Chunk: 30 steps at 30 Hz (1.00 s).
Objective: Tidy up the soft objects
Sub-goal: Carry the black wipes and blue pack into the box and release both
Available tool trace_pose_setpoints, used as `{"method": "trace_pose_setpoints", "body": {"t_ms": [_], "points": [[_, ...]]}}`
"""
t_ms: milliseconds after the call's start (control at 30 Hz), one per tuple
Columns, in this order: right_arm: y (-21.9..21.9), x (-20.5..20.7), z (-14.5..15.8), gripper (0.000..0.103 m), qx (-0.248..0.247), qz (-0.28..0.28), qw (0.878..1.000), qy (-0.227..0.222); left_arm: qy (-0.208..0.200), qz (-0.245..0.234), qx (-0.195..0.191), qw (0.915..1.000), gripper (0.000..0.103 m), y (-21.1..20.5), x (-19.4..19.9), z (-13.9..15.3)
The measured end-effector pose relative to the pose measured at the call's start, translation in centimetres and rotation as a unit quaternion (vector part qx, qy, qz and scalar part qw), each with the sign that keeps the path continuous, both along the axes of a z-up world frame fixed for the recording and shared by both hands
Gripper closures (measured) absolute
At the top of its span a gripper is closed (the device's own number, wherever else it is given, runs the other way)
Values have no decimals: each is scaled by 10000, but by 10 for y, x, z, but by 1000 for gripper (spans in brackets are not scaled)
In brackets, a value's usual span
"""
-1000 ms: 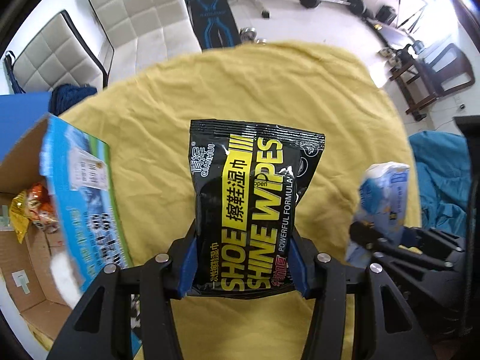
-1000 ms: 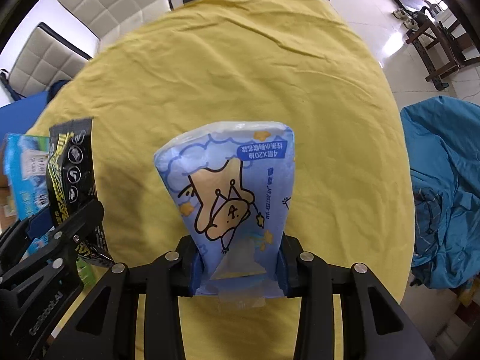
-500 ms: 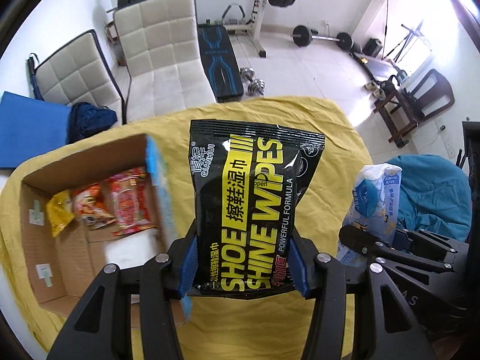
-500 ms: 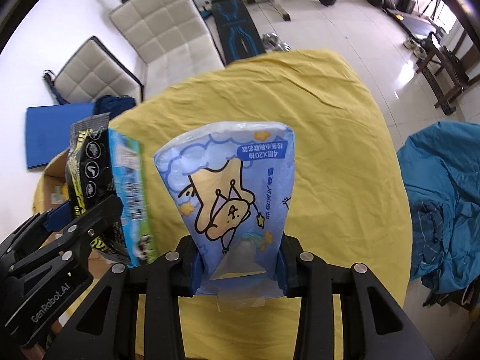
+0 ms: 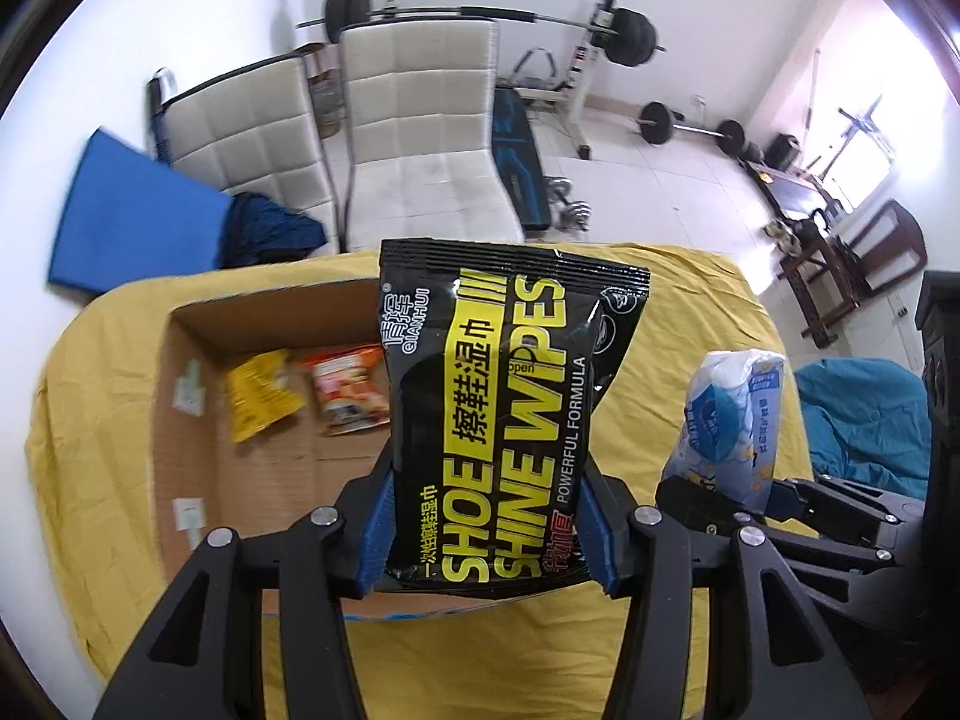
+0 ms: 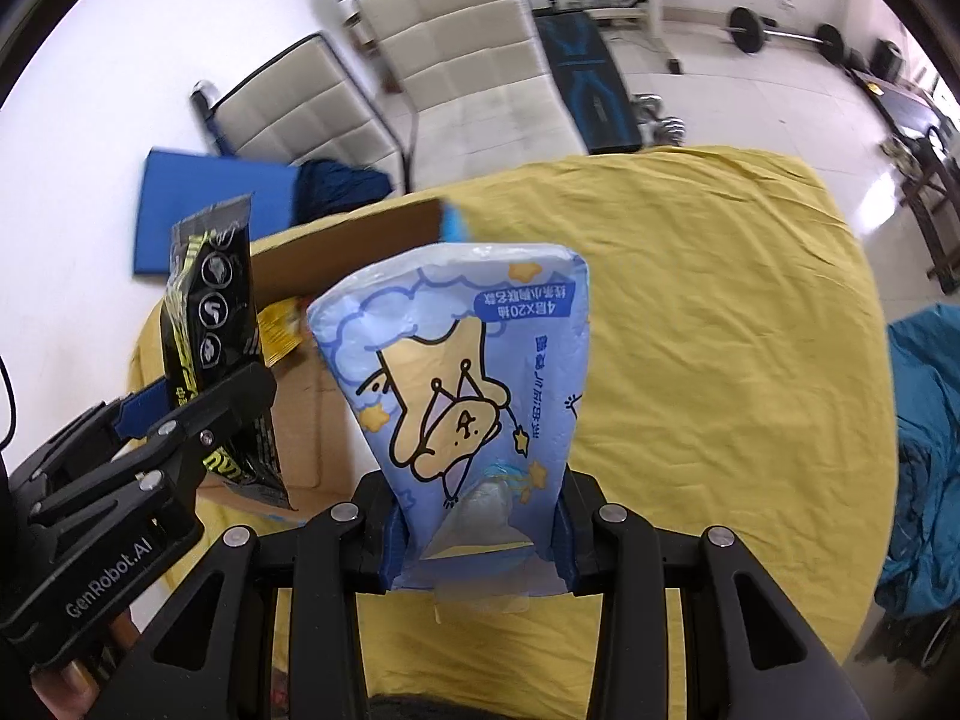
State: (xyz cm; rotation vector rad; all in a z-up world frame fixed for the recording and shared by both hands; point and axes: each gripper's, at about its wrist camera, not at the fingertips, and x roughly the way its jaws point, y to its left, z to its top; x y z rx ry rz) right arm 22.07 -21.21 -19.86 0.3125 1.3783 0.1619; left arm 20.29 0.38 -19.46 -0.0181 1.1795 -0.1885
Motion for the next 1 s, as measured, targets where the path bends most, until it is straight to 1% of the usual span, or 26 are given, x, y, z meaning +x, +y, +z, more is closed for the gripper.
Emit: {"method": "trace_pose_setpoints", "body": {"t_ms": [100, 233, 300, 333, 400, 533, 667, 733, 800, 833, 1000], "points": [[37, 0, 0, 63, 41, 216, 9998, 38, 85, 189, -43, 9998, 54, 32, -2, -3], [86, 6, -11, 63, 94, 477, 9987, 124, 271, 411, -104, 9987, 54, 73, 0, -16], [104, 9, -19, 63, 134, 553, 9983, 141, 429, 502, -150, 9977, 54, 91, 3, -27], [115, 11, -25, 63, 144, 587, 9980, 177, 535, 540, -165, 9970, 54, 100, 4, -35], [138, 14, -39, 63, 150, 673, 9973, 235, 765, 659, -314, 9944, 54, 117, 9, -51], [169, 21, -73, 63, 182, 794, 9957, 435, 1179, 855, -534, 9879, 54, 146, 18, -84], [194, 24, -110, 63, 317, 845, 9933, 729, 1615, 874, -735, 9803, 54, 158, 26, -115], [202, 24, -127, 63, 377, 855, 9918, 870, 1768, 883, -760, 9773, 54, 160, 27, -126], [208, 25, -139, 63, 417, 860, 9906, 975, 1909, 843, -719, 9753, 54, 162, 28, -138], [210, 29, -151, 63, 412, 876, 9898, 1043, 1961, 827, -686, 9747, 54, 162, 29, -144], [221, 30, -178, 62, 323, 912, 9878, 1217, 2199, 678, -598, 9713, 54, 159, 32, -164]]}}
